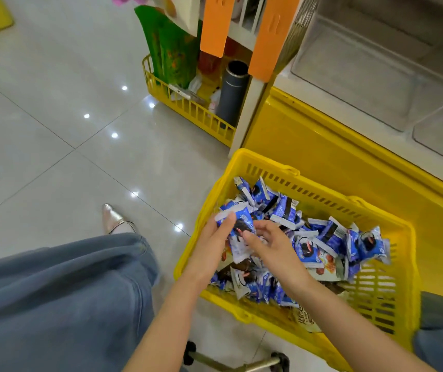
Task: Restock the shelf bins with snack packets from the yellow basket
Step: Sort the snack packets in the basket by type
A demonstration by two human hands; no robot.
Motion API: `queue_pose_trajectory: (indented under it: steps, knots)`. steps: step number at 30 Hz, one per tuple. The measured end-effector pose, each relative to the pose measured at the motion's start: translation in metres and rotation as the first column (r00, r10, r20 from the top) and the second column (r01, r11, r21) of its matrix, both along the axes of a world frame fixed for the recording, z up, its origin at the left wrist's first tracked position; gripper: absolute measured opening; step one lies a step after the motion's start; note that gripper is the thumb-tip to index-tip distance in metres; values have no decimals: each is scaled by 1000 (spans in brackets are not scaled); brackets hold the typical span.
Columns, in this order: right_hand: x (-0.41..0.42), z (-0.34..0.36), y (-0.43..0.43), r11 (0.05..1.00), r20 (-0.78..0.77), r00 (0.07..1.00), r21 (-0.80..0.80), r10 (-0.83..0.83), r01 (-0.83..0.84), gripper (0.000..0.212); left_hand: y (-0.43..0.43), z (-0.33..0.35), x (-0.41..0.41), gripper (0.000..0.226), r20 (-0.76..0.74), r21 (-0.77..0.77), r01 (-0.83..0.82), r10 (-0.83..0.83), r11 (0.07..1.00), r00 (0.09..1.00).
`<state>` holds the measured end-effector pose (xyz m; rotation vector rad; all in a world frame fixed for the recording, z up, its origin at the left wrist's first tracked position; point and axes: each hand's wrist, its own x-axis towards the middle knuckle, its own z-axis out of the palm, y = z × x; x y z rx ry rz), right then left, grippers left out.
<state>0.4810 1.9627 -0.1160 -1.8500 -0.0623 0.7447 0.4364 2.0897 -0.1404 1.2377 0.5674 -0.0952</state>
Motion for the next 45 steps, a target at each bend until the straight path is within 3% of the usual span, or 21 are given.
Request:
queue_pose_trajectory:
  steps: [2,5,8,10,12,14,20,24,29,32,36,41,45]
  knots:
    - [-4,2,3,999,50,999,46,2,-4,10,5,2,1,7,-6,57,-74,74,996,997]
    - [-3,-16,-1,999,141,990,-38,-17,23,18,22,2,2,12,-60,215,-175,192,961,980]
    - [-10,-48,0,960,54,982,-225,183,-166,22,37,3,1,8,-92,174,-301,320,938,943]
    - [-19,-68,8,930,2,961,-252,276,-267,28,43,4,1,19,-110,126,-367,380,922,918]
    - [-24,-81,19,891,1,932,-295,361,-345,42,46,4,-1,32,-127,78,-371,379,925,917]
    - [-26,-89,28,788,-18,869,-412,495,-457,57,47,4,-1,37,-133,66,-353,359,933,924]
    - [-20,-99,38,648,-55,793,-543,607,-534,47,47,-1,-5,38,-83,120,-348,359,930,930]
    - [-16,-97,40,654,-107,777,-474,621,-589,34,45,-3,-6,30,-110,111,-278,290,954,951]
    - [-21,-100,28,692,-244,767,-334,593,-640,49,38,-4,-3,25,-103,96,-230,239,968,966]
    - [-24,-105,28,768,-324,805,-267,497,-582,51,36,-2,-3,29,-101,93,-233,242,968,965]
    - [-25,-101,27,871,-311,874,-207,373,-445,47,36,0,-4,31,-93,94,-253,262,963,961]
    - [-16,-66,-7,971,-76,991,-204,115,-128,25,25,-3,0,34,-73,64,-296,300,953,951]
    - [5,-29,-44,989,29,995,-112,-97,99,23,1,-7,2,34,-95,32,-257,259,966,961]
